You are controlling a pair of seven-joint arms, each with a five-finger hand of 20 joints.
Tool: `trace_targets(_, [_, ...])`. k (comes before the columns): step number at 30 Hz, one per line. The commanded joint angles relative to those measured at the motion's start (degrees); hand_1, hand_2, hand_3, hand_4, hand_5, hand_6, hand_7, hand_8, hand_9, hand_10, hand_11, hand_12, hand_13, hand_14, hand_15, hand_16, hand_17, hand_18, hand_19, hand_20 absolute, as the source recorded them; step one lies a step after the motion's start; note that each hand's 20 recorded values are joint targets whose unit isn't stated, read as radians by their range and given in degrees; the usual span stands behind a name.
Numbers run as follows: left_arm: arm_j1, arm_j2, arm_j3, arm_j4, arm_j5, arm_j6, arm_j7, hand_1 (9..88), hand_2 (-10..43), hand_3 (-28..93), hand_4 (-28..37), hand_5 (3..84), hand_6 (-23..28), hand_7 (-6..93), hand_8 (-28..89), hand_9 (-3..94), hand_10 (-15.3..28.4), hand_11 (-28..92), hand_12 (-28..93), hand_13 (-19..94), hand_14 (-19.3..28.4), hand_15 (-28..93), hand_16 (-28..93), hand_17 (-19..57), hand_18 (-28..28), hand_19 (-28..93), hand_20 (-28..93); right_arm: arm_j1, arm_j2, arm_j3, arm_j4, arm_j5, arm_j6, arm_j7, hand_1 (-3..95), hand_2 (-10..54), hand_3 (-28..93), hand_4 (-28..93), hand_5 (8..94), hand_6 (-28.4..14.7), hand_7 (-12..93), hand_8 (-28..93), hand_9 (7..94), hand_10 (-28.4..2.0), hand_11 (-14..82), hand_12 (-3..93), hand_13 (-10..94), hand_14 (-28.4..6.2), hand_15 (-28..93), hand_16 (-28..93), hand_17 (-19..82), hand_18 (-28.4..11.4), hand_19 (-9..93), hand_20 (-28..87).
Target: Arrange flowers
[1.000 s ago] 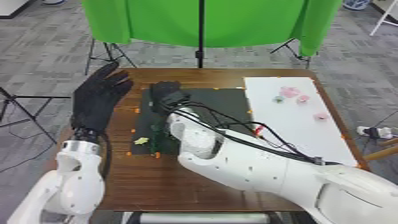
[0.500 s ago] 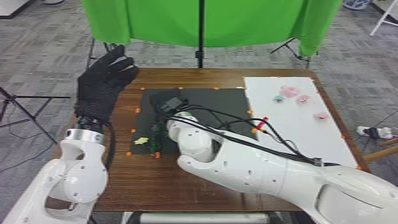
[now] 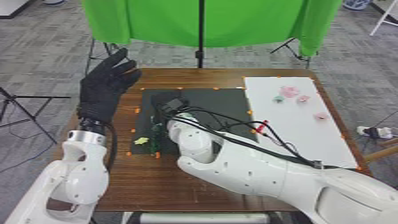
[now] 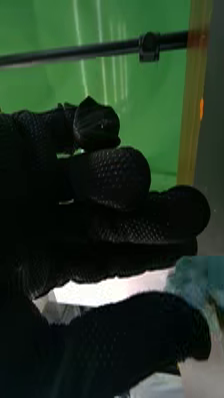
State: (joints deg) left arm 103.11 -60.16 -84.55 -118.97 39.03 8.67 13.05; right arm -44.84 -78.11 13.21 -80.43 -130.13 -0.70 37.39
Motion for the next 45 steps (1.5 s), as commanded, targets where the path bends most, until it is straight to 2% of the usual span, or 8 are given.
trace_targets(1, [2.4,-0.36,-0.61,-0.14,0.15,0.02,-0.85,25.9,7.7,79,-23.3,40.8,10.6,14.5,-10,37.6,20.6,27,12,28,27.5,55,-8,-6.9,27.0,59,16,-1.1,-0.4,2.0,-1.4,-0.8,-0.3,-1.1,40.5,-9.5,60,-28,63.9,2.4,15,-12,75.4,-10.8,48.3,19.5,64,-10.0,86,18,25,-21.5,93,65])
trace_targets(6, [6.8,-1.03,-3.52,-1.89,-0.24,1.84,-0.27,25.9,7.8,79,-23.5,40.9,10.6,14.5,-10,37.7,20.4,27,12,28,27.3,55,-8,-7.0,27.1,59,16,-5.2,0.6,8.3,-4.8,-2.8,0.0,-3.5,38.5,-9.5,61,-28,62.6,2.0,15,-12,74.5,-11.1,49.1,19.4,63,-10.2,86,18,25,-21.6,93,66])
trace_targets(10, [11.1,-0.01,-4.57,-3.39,-2.27,5.28,5.34,26.0,7.9,79,-23.8,40.9,10.5,14.7,-10,38.0,20.4,27,12,28,27.3,55,-8,-7.0,27.1,59,16,-3.9,7.1,8.7,-11.6,1.3,6.7,0.2,37.8,-9.5,61,-28,60.5,1.1,14,-12,72.4,-11.6,49.6,19.3,62,-10.9,87,17,25,-21.6,93,66])
trace_targets(13, [14.0,-0.07,-6.04,-4.31,-2.36,5.7,5.42,26.2,8.0,79,-23.9,41.1,10.4,15.3,-10,38.9,20.3,28,12,28,27.4,56,-8,-7.0,27.3,59,16,-6.0,11.5,13.8,-16.5,1.6,6.6,1.0,36.4,-9.5,62,-28,57.7,0.0,13,-12,70.7,-12.1,50.4,19.0,61,-11.5,87,17,25,-21.8,93,66])
trace_targets(21, [17.3,-1.08,-6.92,-4.59,-2.44,5.35,4.62,26.0,8.1,79,-24.0,40.9,10.5,15.4,-10,38.6,20.4,28,12,28,27.5,57,-9,-6.8,27.3,59,16,-18.2,28.7,28.7,-27.2,2.8,12.8,7.1,34.3,-9.5,66,-28,56.8,-0.5,13,-12,68.4,-13.9,44.8,16.5,58,-13.3,86,15,24,-21.8,93,66])
trace_targets(29, [18.8,-0.55,-6.47,-4.73,-3.42,6.1,6.31,25.8,7.8,79,-23.7,40.7,10.6,15.0,-10,38.0,20.5,28,12,28,27.5,57,-9,-6.8,27.2,59,16,-28.1,41.9,38.3,-24.4,5.5,16.5,17.2,32.9,-9.5,72,-28,56.7,-0.4,14,-12,63.6,-16.5,28.0,14.2,54,-14.3,79,11,22,-21.8,93,62])
trace_targets(33, [19.2,0.08,-6.27,-4.28,-4.54,6.36,7.83,25.5,7.8,79,-24.2,38.1,8.7,14.4,-10,36.6,20.1,26,11,28,27.6,56,-9,-6.9,27.3,59,16,-30.0,44.1,40.5,-20.7,6.9,13.5,20.1,32.4,-9.5,74,-28,55.7,-0.3,14,-12,62.2,-16.8,25.7,14.4,53,-14.4,78,11,22,-21.8,93,61])
trace_targets(45, [19.6,-0.62,-5.78,-3.63,-4.58,6.21,7.23,24.2,7.8,79,-25.8,37.0,8.0,14.0,-10,35.8,19.7,25,11,27,27.4,55,-8,-7.0,27.6,58,15,-30.0,44.1,39.5,-14.6,9.3,2.1,18.4,32.7,-9.5,77,-28,47.8,-0.3,13,-12,49.3,-19.6,16.5,13.3,48,-15.8,79,8,21,-21.4,93,61])
